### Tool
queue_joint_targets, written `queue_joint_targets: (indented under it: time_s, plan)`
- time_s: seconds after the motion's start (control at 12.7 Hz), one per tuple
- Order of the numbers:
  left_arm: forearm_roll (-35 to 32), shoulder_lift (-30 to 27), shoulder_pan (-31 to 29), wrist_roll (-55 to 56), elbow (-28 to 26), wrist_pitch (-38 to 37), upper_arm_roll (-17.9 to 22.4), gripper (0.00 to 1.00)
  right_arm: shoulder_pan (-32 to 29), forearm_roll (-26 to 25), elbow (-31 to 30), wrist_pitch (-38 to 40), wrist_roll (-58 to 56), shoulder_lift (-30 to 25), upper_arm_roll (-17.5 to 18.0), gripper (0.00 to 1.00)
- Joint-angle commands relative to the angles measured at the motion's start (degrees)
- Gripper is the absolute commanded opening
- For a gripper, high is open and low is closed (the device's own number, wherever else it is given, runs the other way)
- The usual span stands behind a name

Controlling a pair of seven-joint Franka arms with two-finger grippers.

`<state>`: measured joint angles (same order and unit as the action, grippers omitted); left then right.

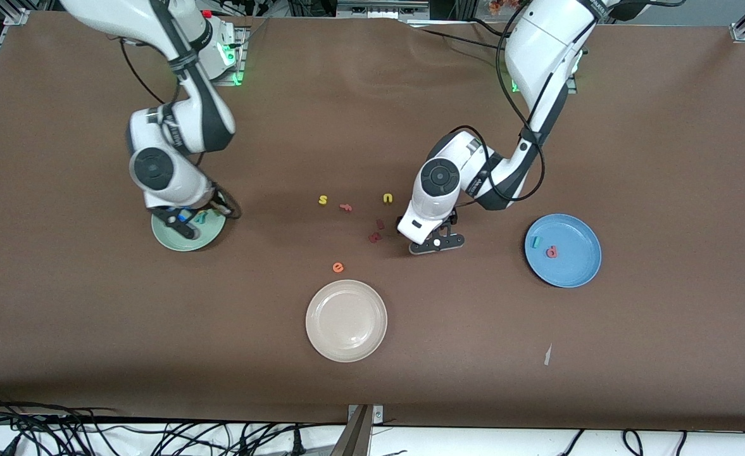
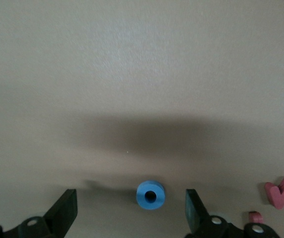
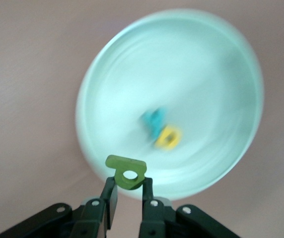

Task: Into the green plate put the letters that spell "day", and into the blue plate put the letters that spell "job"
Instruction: 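Place the d on the green plate while the left gripper grasps the o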

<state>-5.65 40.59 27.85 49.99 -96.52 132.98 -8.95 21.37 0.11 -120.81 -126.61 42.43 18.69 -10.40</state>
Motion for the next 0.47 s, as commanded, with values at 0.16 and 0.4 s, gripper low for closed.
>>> queue_joint_targets:
  time_s: [0.16,0.4]
  plan:
    - [1.3,2.0,1.3,0.8,2.7,-0.2,0.5,0.75,-4.0,0.9,-0.1,-0.7,-13.8,2.9,-3.9,0.83]
    - [2.6,3.3,2.1,0.8,4.1,-0.2,0.5,0.67,-4.1,0.9,2.1,1.0,-14.4,2.4,-3.7,1.0]
